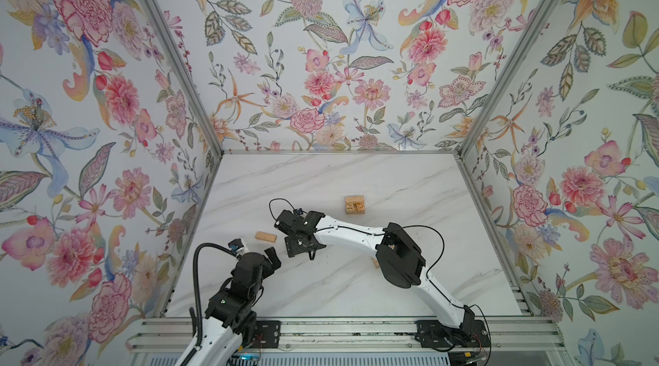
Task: Build the wood block tower
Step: 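Lower the right gripper around the plain bar and close it, then lift and carry the plain bar with the right gripper above the engraved bar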
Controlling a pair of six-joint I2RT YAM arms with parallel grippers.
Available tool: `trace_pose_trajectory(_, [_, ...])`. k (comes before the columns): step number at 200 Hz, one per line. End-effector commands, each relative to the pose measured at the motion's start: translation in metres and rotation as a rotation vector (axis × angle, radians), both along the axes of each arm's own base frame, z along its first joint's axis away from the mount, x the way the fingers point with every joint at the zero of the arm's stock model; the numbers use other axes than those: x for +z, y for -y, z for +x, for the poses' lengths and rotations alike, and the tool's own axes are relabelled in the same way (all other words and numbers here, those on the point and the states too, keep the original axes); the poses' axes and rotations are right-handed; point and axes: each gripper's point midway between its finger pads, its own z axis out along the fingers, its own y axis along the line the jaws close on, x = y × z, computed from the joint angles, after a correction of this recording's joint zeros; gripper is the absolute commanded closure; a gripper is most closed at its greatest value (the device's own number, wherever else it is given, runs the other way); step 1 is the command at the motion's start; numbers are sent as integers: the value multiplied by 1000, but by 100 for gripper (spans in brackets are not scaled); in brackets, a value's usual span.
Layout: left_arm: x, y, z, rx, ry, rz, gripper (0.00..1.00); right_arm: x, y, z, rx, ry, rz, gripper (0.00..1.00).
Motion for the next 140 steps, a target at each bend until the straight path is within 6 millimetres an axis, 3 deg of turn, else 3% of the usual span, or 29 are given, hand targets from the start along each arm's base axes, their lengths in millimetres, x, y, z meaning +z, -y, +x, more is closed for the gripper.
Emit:
trace_pose_trajectory(1, [-7, -2, -1, -6, -8, 13, 1, -12, 7, 2, 0, -4, -52, 15])
trace_pose_trajectory(80, [-7, -2, 0, -8, -10, 12, 1, -17, 11, 3, 19, -10, -68, 15])
trace_pose_trajectory(109, [-8, -2, 0, -6, -11, 12, 1, -14, 12, 4, 25, -1, -71, 30])
trace_pose_trajectory(140, [-7, -1, 0, -9, -9, 10, 1, -3, 14, 8, 33, 16, -63, 37])
